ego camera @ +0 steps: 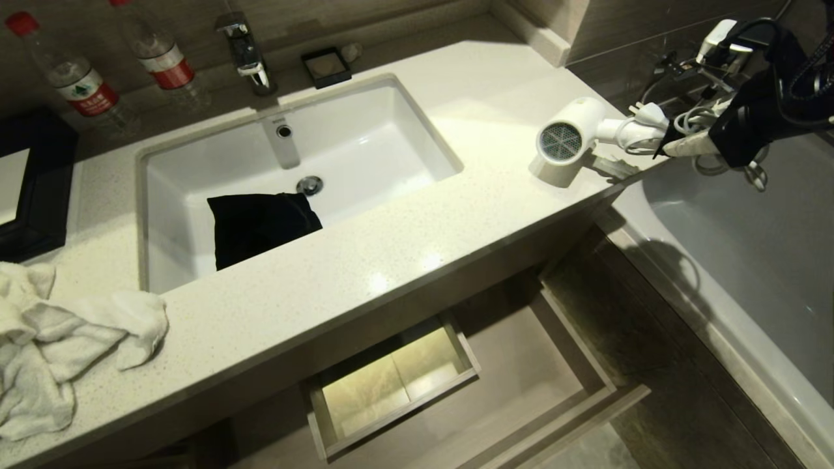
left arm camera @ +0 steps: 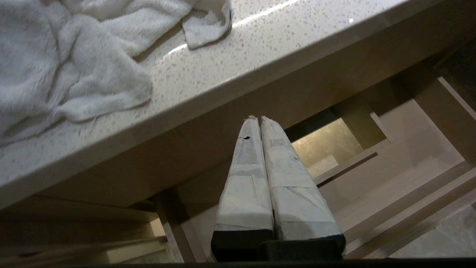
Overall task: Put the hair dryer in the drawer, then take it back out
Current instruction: Put it into the drawer
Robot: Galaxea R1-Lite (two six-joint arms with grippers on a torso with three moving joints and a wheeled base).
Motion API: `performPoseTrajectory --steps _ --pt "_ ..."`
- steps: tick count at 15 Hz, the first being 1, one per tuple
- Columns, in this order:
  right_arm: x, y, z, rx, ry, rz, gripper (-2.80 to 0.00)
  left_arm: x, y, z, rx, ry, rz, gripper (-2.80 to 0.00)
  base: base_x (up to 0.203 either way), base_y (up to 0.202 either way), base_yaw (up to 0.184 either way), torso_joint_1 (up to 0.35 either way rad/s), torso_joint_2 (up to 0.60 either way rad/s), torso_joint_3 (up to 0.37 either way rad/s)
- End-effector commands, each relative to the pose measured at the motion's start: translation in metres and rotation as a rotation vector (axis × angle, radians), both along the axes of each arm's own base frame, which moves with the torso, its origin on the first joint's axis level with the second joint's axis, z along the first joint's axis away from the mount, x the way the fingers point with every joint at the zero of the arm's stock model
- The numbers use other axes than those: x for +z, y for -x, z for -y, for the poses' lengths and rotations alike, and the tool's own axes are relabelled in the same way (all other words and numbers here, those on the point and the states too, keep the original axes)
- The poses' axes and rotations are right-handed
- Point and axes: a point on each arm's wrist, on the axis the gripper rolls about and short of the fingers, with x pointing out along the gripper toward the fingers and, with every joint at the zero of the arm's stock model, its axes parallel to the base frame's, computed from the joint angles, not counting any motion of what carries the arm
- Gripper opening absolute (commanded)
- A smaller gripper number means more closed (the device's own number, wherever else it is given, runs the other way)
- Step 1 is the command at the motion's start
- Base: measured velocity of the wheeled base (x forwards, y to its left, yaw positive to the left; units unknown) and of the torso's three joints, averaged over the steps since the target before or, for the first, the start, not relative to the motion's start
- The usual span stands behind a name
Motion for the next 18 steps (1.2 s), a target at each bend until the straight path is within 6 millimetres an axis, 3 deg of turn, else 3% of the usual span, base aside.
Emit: performPoseTrajectory --steps 1,18 --pt "-0.0005 0.0014 -0.0002 0.003 0.003 -0.004 -2.8 0.0 0.0 0.0 0.0 0.0 0.0 -2.8 0.0 0.0 0.0 -0.349 0.21 -0.154" --pt "-0.0053 0.0108 -0.002 0.007 -0.001 -0.007 -2.8 0.0 0.0 0.0 0.0 0.0 0.0 -2.8 0.0 0.0 0.0 -0.289 0.07 -0.218"
